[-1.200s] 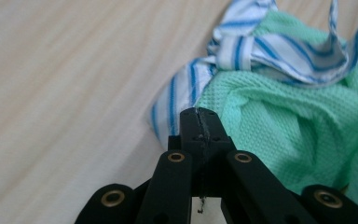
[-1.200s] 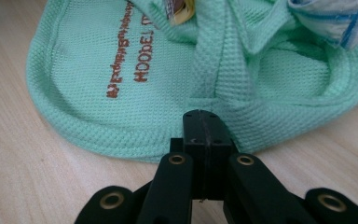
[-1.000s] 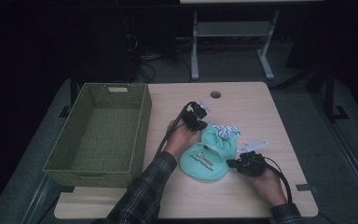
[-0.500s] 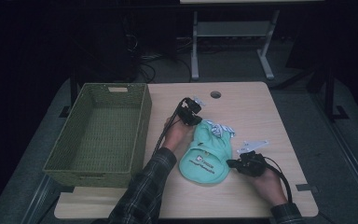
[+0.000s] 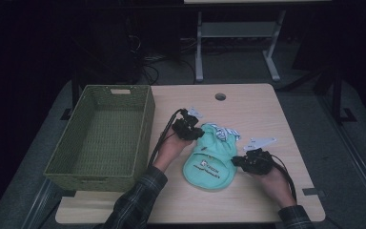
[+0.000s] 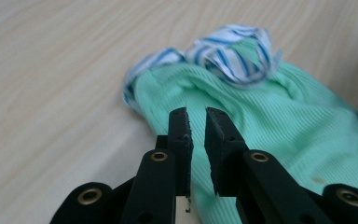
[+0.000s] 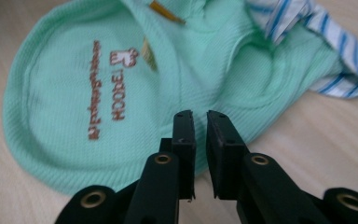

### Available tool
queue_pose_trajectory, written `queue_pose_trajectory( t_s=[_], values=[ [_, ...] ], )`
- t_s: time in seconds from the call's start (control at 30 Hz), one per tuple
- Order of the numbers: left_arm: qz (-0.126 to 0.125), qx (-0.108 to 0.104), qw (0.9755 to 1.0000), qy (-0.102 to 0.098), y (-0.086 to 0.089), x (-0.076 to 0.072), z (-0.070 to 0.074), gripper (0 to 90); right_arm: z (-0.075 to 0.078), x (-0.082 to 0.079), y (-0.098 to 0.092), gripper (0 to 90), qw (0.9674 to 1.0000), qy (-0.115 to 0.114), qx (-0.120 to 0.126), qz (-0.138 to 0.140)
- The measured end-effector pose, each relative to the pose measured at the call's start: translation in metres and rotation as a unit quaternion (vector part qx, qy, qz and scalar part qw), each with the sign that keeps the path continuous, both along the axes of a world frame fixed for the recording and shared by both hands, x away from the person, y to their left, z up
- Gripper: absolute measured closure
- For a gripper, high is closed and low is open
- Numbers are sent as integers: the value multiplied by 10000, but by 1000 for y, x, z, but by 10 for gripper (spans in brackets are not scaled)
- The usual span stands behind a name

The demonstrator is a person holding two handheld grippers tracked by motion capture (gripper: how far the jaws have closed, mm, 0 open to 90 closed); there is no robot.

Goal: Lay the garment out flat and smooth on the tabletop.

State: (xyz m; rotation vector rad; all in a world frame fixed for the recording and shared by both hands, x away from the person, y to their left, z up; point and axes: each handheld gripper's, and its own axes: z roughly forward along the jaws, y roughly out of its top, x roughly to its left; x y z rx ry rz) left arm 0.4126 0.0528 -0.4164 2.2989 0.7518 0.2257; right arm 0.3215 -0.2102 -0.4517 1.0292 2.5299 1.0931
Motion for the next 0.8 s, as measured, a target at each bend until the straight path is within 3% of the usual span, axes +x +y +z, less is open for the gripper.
queue_pose_trajectory(
  t_s=[0.23, 0.43, 0.5, 0.6, 0.7, 0.8],
  values=[
    [5, 55, 9999, 87, 9, -26, -7, 699, 8, 23, -8, 748, 9992, -128, 112, -355],
    [-69, 116, 9999, 94, 15, -41, -14, 663, 11, 43, -12, 732, 9980, -147, 12, -622],
    [-75, 151, 9998, 100, 18, -48, -17, 632, 10, 53, -14, 732, 9964, -330, 109, -771],
    [-112, 162, 9998, 96, 23, -55, -19, 618, 9, 63, -15, 718, 9962, -205, 93, -846],
    [-102, 206, 9997, 55, 26, -59, -20, 609, 9, 73, -15, 726, 9946, -307, 208, -965],
    [-103, 291, 9995, 13, 26, -58, -23, 614, 7, 85, -11, 722, 9952, -128, 145, -964]
  ],
)
